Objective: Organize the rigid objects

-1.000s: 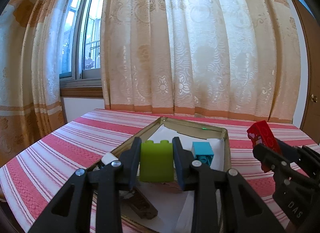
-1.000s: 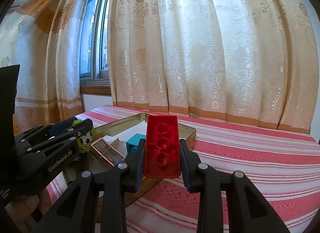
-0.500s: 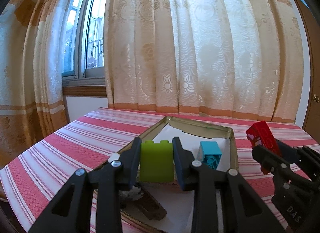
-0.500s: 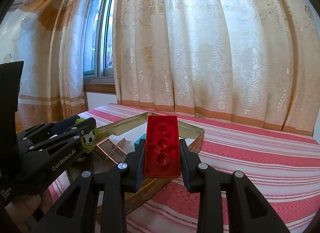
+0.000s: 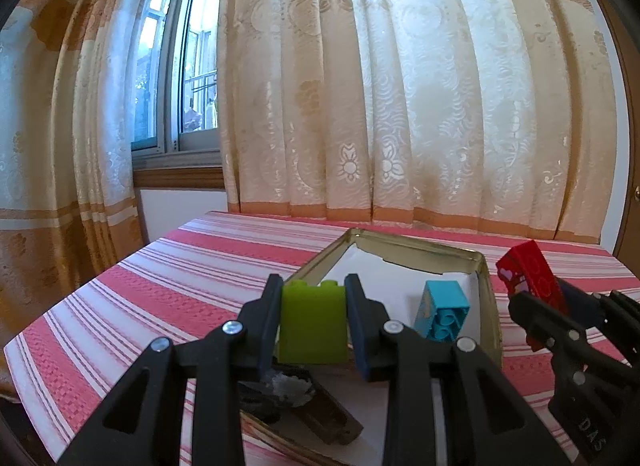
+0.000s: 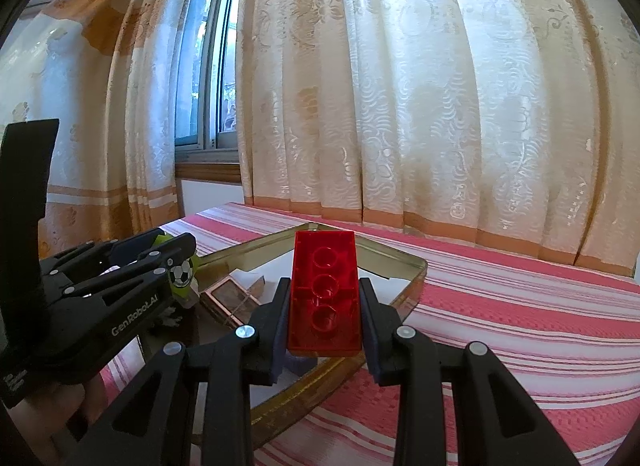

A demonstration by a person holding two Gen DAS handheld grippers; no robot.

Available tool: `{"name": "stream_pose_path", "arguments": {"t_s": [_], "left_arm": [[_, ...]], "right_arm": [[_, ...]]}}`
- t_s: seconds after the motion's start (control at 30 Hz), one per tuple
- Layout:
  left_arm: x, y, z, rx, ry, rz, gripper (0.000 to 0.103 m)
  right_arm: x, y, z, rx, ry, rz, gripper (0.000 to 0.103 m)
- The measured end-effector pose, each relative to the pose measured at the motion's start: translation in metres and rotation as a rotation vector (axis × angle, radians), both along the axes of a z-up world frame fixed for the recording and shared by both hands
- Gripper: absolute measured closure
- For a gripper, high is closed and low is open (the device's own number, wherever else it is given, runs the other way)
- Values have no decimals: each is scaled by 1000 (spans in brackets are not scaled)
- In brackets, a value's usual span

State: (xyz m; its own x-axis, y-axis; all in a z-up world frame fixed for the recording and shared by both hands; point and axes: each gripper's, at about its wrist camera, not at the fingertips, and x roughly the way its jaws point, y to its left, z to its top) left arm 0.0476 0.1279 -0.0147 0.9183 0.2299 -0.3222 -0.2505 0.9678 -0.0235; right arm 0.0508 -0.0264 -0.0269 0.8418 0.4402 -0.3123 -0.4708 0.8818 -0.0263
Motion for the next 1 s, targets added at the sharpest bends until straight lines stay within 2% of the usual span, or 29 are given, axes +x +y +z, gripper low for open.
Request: {"name": "stream_pose_path", "arguments": {"t_s": [0.27,0.5,0.8,1.0], "left_arm": [[9,9,-2,-12,42,3,73],[19,10,-4,7,89,-2,73],[42,13,-9,46,159,-11,73],[60,13,-17,41,236,-48,73]], "right_arm": [[5,13,-1,-12,10,20,69],[14,26,-2,-29,32,45,69],[46,39,-4,-42,127,52,69],[68,48,-6,-64,199,68,68]]}}
